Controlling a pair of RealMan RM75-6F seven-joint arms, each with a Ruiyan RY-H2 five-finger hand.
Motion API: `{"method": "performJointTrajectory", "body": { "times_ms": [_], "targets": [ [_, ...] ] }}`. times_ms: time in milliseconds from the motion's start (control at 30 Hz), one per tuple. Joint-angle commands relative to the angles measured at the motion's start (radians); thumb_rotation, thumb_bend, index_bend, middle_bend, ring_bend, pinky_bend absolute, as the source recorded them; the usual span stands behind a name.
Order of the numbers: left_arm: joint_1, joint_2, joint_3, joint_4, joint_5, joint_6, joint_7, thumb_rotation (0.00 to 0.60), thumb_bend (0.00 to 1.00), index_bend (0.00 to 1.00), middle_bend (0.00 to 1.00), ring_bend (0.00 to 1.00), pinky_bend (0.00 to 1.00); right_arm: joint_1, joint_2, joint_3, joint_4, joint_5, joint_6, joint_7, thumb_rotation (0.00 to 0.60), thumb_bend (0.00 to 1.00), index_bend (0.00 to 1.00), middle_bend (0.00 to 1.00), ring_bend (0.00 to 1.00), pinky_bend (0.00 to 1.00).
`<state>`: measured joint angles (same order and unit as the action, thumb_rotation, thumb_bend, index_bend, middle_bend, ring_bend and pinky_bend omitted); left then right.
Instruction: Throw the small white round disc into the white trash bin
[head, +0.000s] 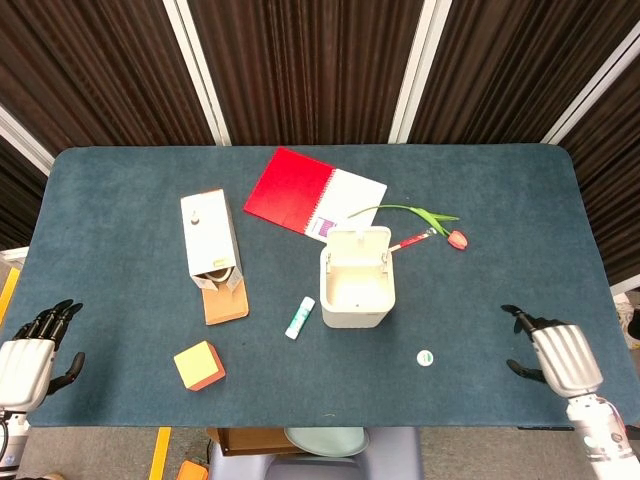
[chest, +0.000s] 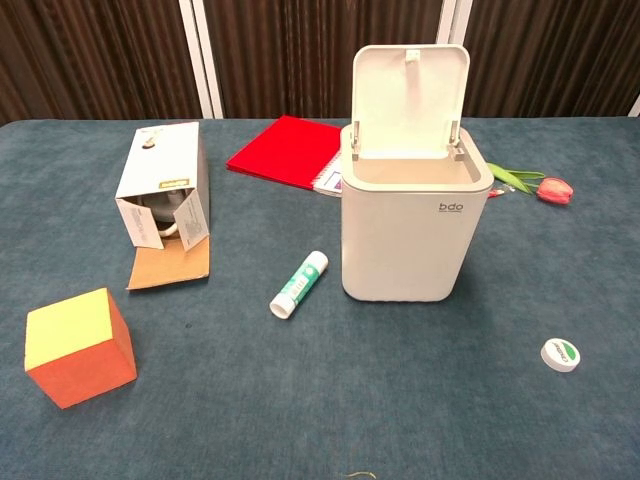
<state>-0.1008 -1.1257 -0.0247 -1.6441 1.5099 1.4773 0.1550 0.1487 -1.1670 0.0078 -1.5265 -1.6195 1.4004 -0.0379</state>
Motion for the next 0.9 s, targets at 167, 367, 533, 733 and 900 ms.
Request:
{"method": "performJointTrajectory", "body": {
  "times_ms": [167,367,533,733,900],
  "targets": [
    [-0.001,-0.001,-0.005,0.008,-0.015,-0.008,-0.011,0.6,0.41,0.14,0.11,0.17,0.33,0.106,-0.035,-0.002,0.009,-0.017,-0.154,-0.053,0.6,0.07,0.45,0.79,0.86,0.96],
    [-0.011,-0.003,-0.002,0.012,-0.021,-0.032,-0.01,0.6,0.41,0.14,0.11,0.17,0.33,0.158,-0.069,-0.012,0.006,-0.019,-0.233,-0.046,0.6,0.13,0.48,0.81,0.88,0.98],
    [-0.011,-0.001,-0.005,0.013,-0.031,-0.035,-0.017,0.6,0.41,0.14,0.11,0.17,0.33,0.197,-0.084,-0.023,0.004,-0.004,-0.307,-0.036,0.6,0.17,0.49,0.81,0.88,0.98],
    [-0.011,-0.001,-0.006,0.013,-0.032,-0.036,-0.017,0.6,0.41,0.14,0.11,0.17,0.33,0.216,-0.109,-0.027,0.034,-0.016,-0.322,-0.044,0.6,0.21,0.53,0.81,0.88,0.98],
    [-0.015,0.001,-0.005,0.014,-0.041,-0.05,-0.02,0.6,0.41,0.14,0.11,0.17,0.33,0.251,-0.162,-0.035,0.088,-0.016,-0.364,-0.003,0.6,0.21,0.54,0.82,0.88,0.98]
  ]
}}
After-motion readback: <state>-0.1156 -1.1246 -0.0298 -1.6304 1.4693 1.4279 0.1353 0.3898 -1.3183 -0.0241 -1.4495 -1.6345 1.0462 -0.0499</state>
